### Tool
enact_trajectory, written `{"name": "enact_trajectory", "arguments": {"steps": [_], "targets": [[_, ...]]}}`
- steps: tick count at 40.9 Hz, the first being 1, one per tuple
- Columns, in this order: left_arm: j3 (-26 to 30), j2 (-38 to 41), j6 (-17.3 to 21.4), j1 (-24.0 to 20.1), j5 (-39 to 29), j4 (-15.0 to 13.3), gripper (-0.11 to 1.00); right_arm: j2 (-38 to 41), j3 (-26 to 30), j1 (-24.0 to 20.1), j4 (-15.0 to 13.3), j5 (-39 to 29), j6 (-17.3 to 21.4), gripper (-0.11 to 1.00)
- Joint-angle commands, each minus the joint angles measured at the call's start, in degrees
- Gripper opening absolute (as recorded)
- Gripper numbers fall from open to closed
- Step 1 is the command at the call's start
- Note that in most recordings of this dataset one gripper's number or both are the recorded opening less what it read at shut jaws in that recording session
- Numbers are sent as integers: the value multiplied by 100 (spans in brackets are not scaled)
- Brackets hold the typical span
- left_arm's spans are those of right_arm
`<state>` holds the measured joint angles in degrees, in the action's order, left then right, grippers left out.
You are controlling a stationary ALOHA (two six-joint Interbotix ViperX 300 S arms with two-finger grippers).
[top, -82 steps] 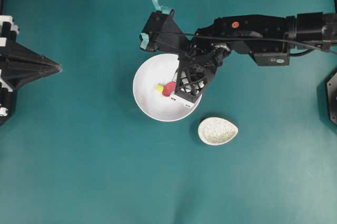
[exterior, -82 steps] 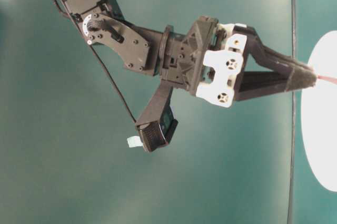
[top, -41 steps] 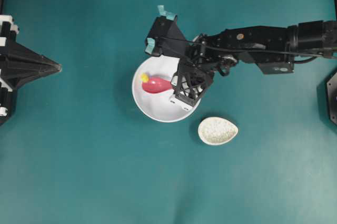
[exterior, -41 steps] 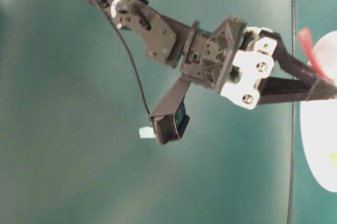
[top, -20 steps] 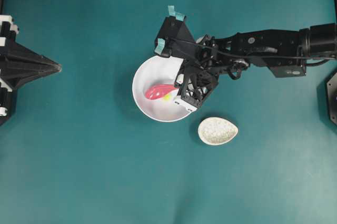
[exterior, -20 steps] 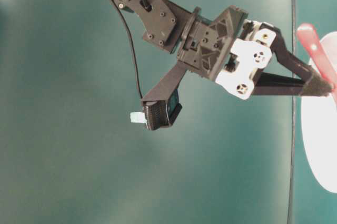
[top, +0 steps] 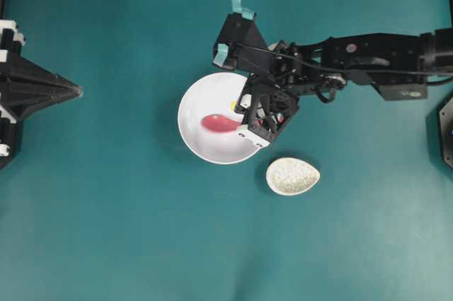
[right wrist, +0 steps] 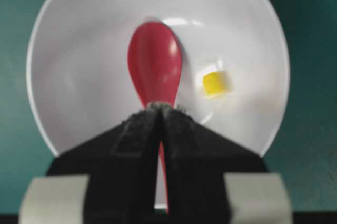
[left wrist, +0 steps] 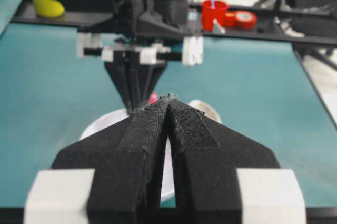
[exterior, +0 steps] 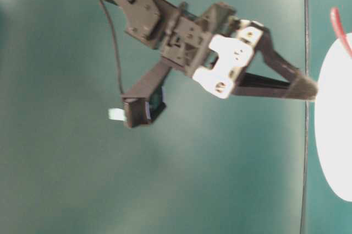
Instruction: Scoop the yellow hexagonal prism block from the bowl with a spoon using the right arm.
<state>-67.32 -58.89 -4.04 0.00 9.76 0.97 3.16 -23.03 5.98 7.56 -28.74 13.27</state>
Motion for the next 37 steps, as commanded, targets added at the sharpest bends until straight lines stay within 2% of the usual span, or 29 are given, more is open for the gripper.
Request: {"name": "enact_trajectory", "arguments": {"steps": [1,9,21,25,31,37], "targets": [[167,35,-9,-18,53,9,-1,-264,88,-9,-35,-123,-9,2],[167,26,-9,-18,53,9,-1,-431,114,-9,-35,-483,-26,2],[167,26,-9,-18,53,9,-1,-633,114,-18,-114,-536,-185,2],[167,26,-9,-18,53,9,-1,-668,141,-35,-114,-536,-413,2],[167,26,-9,-18,53,9,-1,-668,281,-132,-114,-545,-1046,3],[167,26,-18,-18,53,9,-1,-659,352,-202,-114,-633,-1617,11]]}}
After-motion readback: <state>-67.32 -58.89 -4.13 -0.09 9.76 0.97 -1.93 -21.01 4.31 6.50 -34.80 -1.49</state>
